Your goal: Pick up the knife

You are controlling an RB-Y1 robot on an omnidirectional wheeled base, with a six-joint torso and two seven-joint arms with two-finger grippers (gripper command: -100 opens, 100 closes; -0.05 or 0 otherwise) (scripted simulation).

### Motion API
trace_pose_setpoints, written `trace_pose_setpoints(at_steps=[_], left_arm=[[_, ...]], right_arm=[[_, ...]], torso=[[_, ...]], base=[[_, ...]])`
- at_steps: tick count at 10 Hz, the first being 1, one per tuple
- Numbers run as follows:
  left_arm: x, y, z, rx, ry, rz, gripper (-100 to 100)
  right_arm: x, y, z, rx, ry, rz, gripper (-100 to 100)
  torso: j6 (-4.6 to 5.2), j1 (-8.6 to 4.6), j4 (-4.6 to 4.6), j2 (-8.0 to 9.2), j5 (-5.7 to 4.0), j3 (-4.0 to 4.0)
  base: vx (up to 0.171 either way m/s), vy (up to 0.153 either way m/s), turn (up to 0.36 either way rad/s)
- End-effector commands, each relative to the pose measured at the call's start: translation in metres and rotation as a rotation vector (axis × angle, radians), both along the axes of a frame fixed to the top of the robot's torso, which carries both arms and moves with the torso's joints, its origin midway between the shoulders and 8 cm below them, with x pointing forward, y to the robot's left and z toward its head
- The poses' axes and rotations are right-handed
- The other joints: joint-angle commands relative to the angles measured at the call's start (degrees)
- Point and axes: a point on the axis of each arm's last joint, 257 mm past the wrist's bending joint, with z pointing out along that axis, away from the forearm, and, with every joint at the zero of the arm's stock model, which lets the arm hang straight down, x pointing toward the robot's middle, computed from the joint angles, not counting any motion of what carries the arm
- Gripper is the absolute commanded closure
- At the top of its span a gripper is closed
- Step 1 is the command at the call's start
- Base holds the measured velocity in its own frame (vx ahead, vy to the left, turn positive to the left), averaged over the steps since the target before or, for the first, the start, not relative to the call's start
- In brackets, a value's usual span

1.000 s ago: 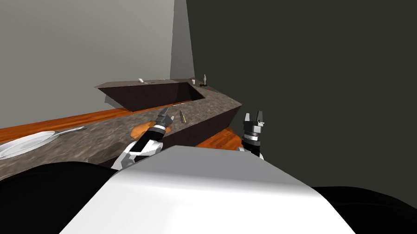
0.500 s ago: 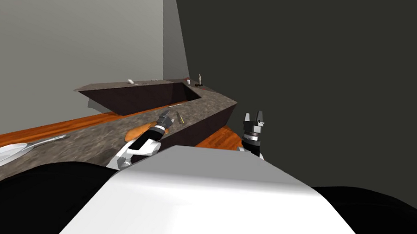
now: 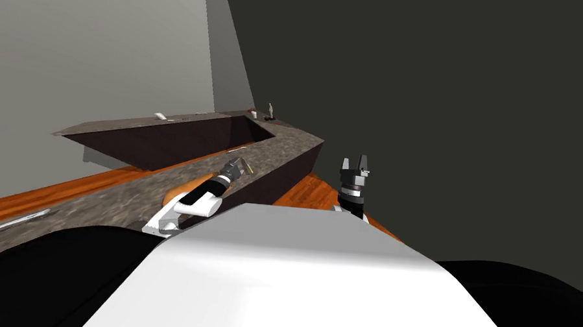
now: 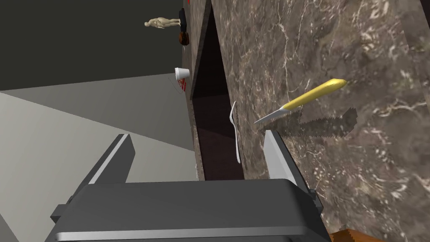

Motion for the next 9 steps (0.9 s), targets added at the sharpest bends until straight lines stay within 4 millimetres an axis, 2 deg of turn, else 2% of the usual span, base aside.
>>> trace_pose_setpoints(at_steps=[1,6,9], left_arm=[[-0.002,0.003,-0.01,-0.003,0.044,0.005,-100],[-0.007,0.011,-0.044,0.0,0.21,0.0,-100],[-0.012,0.016,-0.057,0.007,0.277,0.005,-100]], right_arm=[[0.0,0.0,0.0,0.0,0.0,0.0,0],[0.0,0.0,0.0,0.0,0.0,0.0,0],[0.0,0.0,0.0,0.0,0.0,0.0,0]], torso=[[0.0,0.0,0.0,0.0,0.0,0.0],[-0.08,0.04,-0.01,-0.08,0.02,-0.04],[-0.03,0.03,-0.01,-0.07,0.01,-0.04]], base=[[-0.031,0.044,-0.127],[-0.029,0.052,-0.202],[-0.033,0.046,-0.182]])
